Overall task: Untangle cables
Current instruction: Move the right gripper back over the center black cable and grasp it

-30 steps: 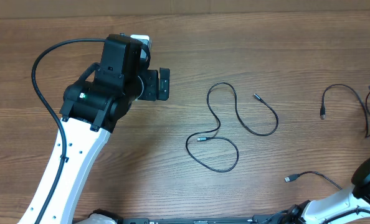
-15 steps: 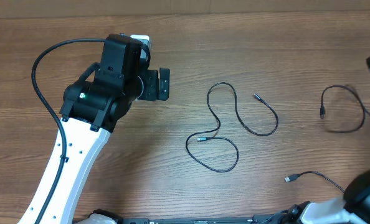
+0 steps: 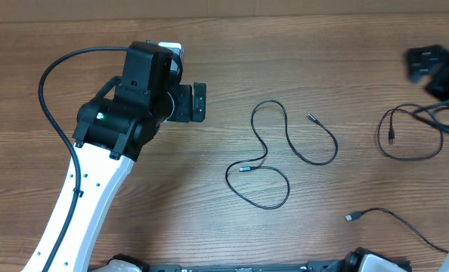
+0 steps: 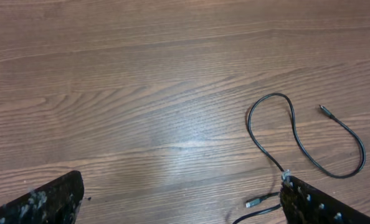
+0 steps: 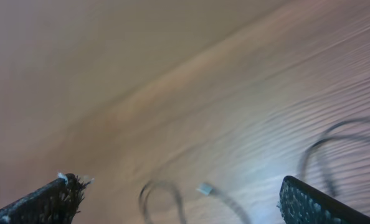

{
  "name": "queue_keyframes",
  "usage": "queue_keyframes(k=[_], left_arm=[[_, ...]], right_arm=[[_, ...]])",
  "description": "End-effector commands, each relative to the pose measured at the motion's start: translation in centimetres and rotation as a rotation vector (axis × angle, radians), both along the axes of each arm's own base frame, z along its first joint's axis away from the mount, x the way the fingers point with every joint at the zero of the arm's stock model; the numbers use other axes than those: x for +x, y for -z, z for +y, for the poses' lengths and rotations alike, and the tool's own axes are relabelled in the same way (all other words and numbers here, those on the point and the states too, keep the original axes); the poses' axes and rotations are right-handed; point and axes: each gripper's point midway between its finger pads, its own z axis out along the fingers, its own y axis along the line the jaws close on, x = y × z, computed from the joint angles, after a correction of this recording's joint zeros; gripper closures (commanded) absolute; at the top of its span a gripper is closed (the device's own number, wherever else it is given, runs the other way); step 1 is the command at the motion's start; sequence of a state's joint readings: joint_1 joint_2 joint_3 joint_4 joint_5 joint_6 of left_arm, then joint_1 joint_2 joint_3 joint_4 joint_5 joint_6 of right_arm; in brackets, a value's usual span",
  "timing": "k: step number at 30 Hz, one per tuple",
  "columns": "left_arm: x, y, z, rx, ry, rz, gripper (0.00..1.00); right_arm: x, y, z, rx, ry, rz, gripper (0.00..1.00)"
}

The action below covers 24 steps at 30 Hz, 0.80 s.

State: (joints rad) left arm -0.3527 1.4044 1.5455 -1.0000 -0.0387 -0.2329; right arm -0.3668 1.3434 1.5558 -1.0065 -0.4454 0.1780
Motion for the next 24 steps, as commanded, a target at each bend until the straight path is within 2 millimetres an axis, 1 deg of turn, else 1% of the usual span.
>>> queue_keyframes(k=[1,2,3,5,6,8,11,13,16,17,18,21,24], left_arm=[[-0.1,-1.3,0.1,0.002,0.009,-0.037,0.0],[-0.1,-1.3,0.1,0.002,0.009,-0.037,0.0],[-0.1,-1.3,0.1,0.002,0.009,-0.037,0.0],[-0.1,-1.3,0.1,0.002,0.009,-0.037,0.0],[-0.1,-1.3,0.1,0.002,0.009,-0.037,0.0],[-0.1,-1.3,0.1,0.002,0.009,-0.037,0.0],[-0.1,-1.3,0.1,0.002,0.009,-0.037,0.0],[-0.1,-1.3,0.1,0.002,0.009,-0.037,0.0],[-0.1,-1.3,0.1,0.002,0.009,-0.037,0.0],[-0.1,-1.3,0.1,0.002,0.009,-0.037,0.0],[-0.1,-1.3,0.1,0.002,0.009,-0.037,0.0],[-0.1,-1.3,0.1,0.002,0.009,-0.037,0.0],[-0.1,-1.3,0.1,0.002,0.009,-0.037,0.0]], right_arm=[[-0.1,0.6,5.3,0.008,-0.152,0.039,0.0],[-0.2,0.8,5.9,0.009,-0.167,0.046,0.0],[-0.4,1.3,7.8,0.015,-0.221,0.072,0.0],[-0.6,2.1,9.9,0.019,-0.28,0.107,0.0],[-0.8,2.9,11.3,0.024,-0.316,0.137,0.0],[-1.1,4.9,13.4,0.059,-0.351,0.226,0.0],[-1.5,8.1,15.5,0.119,-0.351,0.362,0.0],[-2.2,11.4,17.4,0.154,-0.351,0.489,0.0],[-3.5,15.1,19.7,0.157,-0.391,0.598,0.0],[-3.7,15.8,20.3,0.163,-0.388,0.621,0.0],[-4.3,17.1,21.2,0.174,-0.382,0.652,0.0],[-5.5,19.6,23.3,0.199,-0.366,0.71,0.0],[-6.8,21.9,24.9,0.222,-0.339,0.762,0.0]])
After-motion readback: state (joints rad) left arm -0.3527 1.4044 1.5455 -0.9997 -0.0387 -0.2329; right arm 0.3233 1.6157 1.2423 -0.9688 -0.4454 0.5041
